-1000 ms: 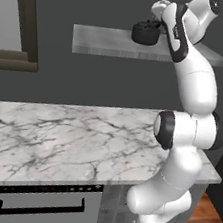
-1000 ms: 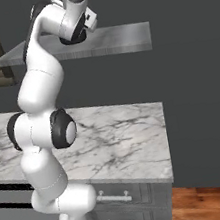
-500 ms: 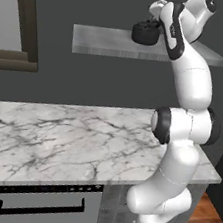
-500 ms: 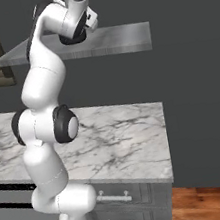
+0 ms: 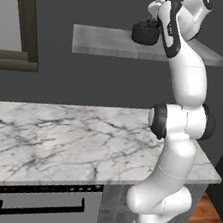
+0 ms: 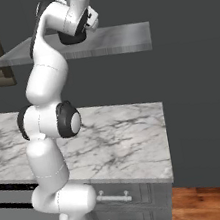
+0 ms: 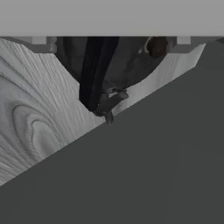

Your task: Open the cabinet, pick the kettle from the cabinet, and place it in the sink.

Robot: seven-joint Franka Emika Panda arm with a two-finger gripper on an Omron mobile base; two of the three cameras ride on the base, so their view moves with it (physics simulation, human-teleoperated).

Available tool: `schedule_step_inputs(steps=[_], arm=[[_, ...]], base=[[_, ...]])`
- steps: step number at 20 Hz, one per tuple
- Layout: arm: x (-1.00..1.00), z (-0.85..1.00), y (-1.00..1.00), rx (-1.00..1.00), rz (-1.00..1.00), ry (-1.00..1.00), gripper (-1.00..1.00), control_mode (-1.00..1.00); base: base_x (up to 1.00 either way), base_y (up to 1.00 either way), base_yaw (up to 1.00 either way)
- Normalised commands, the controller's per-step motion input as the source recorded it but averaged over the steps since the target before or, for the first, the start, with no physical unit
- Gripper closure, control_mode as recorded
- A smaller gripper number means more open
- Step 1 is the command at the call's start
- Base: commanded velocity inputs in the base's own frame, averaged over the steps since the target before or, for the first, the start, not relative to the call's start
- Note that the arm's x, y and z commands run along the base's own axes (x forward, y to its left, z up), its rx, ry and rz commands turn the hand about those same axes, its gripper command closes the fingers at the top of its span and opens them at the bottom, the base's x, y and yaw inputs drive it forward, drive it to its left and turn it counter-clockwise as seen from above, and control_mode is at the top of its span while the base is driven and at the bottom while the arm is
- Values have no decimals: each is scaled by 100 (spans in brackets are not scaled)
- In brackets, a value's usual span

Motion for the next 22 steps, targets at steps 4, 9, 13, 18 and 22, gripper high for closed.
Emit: schedule_step_inputs(steps=[4, 9, 13, 18, 22], arm=[[12, -6, 0, 1, 0, 9, 100, -100], [5, -5, 0, 2, 0, 9, 100, -100], [4, -4, 0, 3, 0, 11, 100, -100], [1, 0, 0, 5, 0, 3, 100, -100], [0, 0, 0, 7, 0, 0, 100, -100]], base=[[0, 0, 0], [0, 0, 0], [0, 0, 0], [0, 0, 0], [0, 0, 0]])
